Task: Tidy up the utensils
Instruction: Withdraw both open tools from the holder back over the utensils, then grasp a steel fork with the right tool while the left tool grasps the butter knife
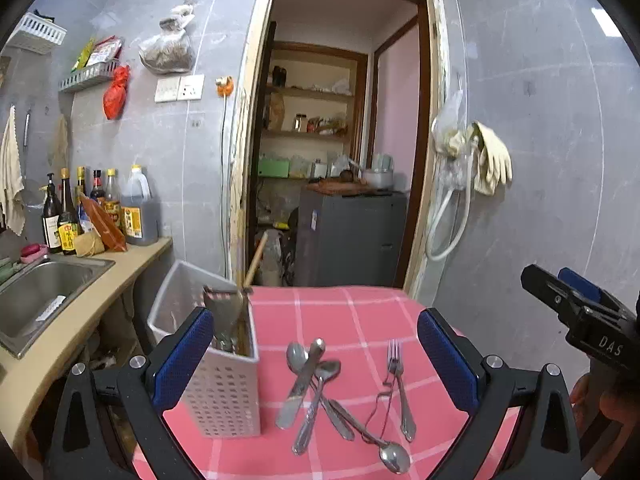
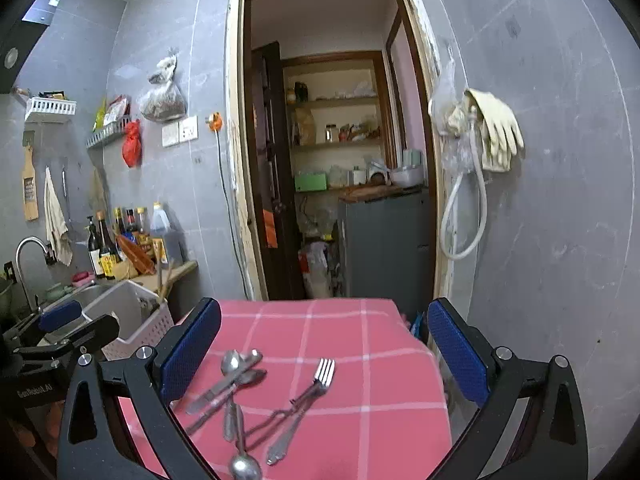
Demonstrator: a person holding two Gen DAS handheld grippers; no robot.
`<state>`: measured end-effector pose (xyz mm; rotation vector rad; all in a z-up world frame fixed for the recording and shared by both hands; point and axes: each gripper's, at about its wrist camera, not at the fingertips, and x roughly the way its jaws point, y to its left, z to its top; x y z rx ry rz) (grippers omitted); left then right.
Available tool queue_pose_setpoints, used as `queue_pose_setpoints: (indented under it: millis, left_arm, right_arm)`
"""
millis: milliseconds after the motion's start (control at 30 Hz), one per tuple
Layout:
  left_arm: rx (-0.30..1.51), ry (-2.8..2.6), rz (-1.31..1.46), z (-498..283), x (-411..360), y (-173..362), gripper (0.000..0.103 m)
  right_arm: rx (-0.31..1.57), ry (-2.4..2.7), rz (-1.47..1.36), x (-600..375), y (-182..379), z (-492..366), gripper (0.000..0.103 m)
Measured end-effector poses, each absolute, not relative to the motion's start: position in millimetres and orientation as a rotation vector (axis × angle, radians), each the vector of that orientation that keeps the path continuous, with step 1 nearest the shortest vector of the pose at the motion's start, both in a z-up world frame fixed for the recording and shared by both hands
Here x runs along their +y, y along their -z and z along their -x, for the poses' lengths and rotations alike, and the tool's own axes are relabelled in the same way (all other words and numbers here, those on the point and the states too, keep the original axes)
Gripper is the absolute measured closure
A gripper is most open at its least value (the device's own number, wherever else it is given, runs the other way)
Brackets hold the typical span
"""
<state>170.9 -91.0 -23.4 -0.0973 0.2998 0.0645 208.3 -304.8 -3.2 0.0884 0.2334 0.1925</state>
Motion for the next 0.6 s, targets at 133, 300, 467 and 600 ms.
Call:
queue_pose_setpoints:
  millis: [133,300,467,600]
  left_arm:
    - [0.346,-0.086,0.104,-182,-99,39,0.001]
    - [0.416,-0.125,0.121,-196,-110,63,0.001]
    - [0.487,-0.141,0.149,-210,-119,87,0.001]
    - [0.538,-0.133,0.169,-222,-126,105,0.001]
  right_arm:
    - [0.278,-0.216,-0.093,-313,22,-223,0.001]
    - [0.358,-0.282,-0.109,-325,54,-252,0.001]
    - [0.460,-0.389,-0.108,-332,89,-281,0.001]
    - [0.563,-0.475,-0.121,-335,114,-306,0.003]
